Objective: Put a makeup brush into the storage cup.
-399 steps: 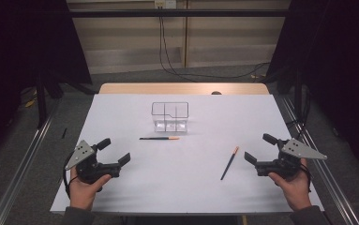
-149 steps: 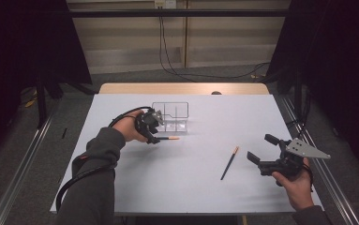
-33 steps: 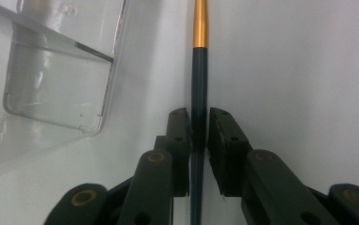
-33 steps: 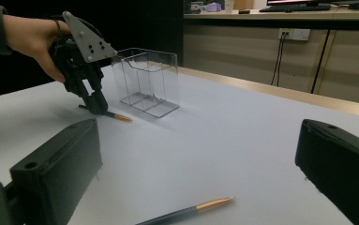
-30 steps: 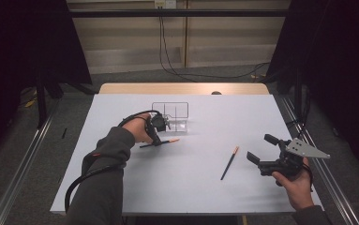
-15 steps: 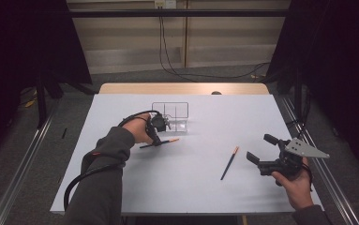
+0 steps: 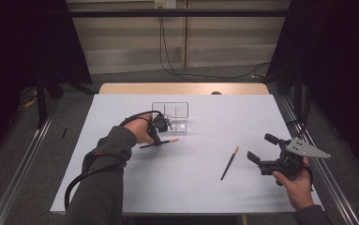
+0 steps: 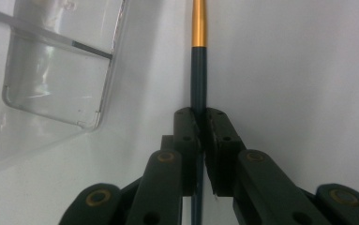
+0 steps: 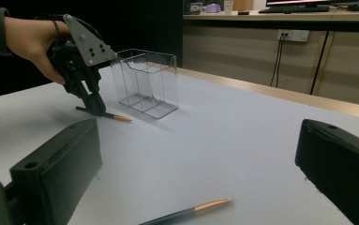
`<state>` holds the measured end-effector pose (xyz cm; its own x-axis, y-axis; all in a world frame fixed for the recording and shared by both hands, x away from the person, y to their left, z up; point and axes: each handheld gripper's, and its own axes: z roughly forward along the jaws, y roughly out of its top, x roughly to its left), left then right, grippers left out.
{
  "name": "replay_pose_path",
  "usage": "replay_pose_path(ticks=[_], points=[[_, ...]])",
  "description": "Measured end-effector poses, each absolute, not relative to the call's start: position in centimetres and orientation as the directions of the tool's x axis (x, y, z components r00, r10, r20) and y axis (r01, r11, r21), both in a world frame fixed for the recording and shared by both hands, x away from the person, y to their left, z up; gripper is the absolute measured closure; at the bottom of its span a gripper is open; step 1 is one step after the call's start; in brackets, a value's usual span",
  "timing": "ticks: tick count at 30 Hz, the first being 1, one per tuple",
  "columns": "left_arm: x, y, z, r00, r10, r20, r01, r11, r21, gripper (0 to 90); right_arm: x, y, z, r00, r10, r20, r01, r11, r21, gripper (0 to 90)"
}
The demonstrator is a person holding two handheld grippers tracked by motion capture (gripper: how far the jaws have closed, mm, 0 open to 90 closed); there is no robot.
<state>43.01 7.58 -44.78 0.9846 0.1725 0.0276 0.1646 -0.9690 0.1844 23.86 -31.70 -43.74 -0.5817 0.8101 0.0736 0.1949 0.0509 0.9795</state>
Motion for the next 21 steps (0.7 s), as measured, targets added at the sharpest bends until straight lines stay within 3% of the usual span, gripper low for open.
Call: replay_pose_path(ticks=[17,21], points=[[42.9,7.0,-43.3,0.975,0.222,0.012,0.211,-0.940,0.268,83.8,23.7,-31.8,-43.7,-0.583,0.808,0.078,0.199,0.049,0.979,0.5],[42.8,7.1,-42.9,0.971,0.237,-0.037,0.237,-0.926,0.295,83.8,23.7,-31.9,-43.7,-0.582,0.810,0.071,0.195,0.054,0.979,0.5]])
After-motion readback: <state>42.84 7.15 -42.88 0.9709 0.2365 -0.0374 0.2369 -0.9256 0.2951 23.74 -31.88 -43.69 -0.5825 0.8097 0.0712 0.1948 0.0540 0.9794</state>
